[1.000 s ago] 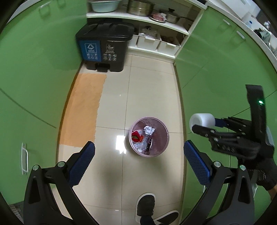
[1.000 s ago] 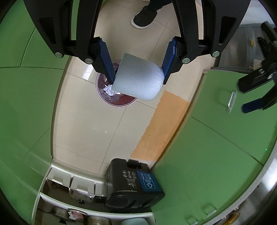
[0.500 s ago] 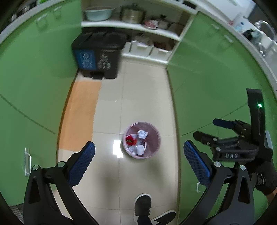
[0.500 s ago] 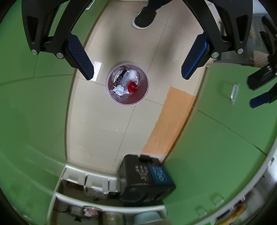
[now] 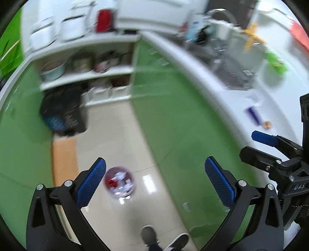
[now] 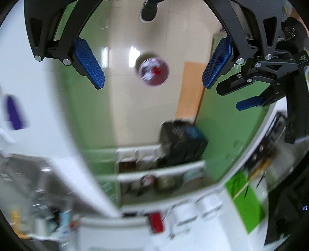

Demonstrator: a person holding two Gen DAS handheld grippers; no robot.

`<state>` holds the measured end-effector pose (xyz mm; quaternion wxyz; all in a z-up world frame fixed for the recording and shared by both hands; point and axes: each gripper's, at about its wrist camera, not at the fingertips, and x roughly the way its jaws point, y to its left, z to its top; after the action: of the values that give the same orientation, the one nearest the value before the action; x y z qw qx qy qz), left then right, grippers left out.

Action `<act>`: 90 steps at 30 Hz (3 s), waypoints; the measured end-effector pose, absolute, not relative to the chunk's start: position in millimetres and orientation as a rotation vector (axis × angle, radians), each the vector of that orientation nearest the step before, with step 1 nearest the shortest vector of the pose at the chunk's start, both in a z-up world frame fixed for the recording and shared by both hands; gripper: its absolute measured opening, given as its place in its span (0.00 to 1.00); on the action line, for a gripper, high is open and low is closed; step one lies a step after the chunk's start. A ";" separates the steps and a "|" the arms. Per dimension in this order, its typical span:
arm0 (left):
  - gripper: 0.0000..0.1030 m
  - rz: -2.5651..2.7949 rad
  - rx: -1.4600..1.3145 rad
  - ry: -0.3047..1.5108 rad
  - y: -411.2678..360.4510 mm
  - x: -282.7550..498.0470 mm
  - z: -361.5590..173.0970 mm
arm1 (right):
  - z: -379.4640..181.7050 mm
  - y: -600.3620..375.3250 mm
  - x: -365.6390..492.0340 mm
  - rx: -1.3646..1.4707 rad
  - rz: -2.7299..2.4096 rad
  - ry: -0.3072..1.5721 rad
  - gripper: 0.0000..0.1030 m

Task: Collect trash
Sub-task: 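Move both tools back toward the counter, then grasp the orange walnut shell with the right gripper, then grasp the purple velvet pouch with the left gripper while the right gripper holds the shell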

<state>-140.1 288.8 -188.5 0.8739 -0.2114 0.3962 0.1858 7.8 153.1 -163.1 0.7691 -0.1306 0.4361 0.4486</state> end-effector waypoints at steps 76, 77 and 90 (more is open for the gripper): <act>0.97 0.063 -0.211 0.995 100.5 189.9 -203.8 | -150.0 -87.2 186.6 -0.279 0.631 0.973 0.30; 0.97 0.066 -0.204 1.002 99.5 194.1 -208.4 | -149.0 -92.3 186.8 -0.272 0.624 0.972 0.30; 0.36 0.192 -0.120 1.003 99.7 199.6 -227.3 | -148.7 -108.1 191.5 -0.236 0.623 0.969 0.30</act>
<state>199.6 99.7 -227.3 0.8708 -0.0575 0.4796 0.0917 191.5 -108.1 -148.7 0.8321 -0.1113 0.4568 0.2941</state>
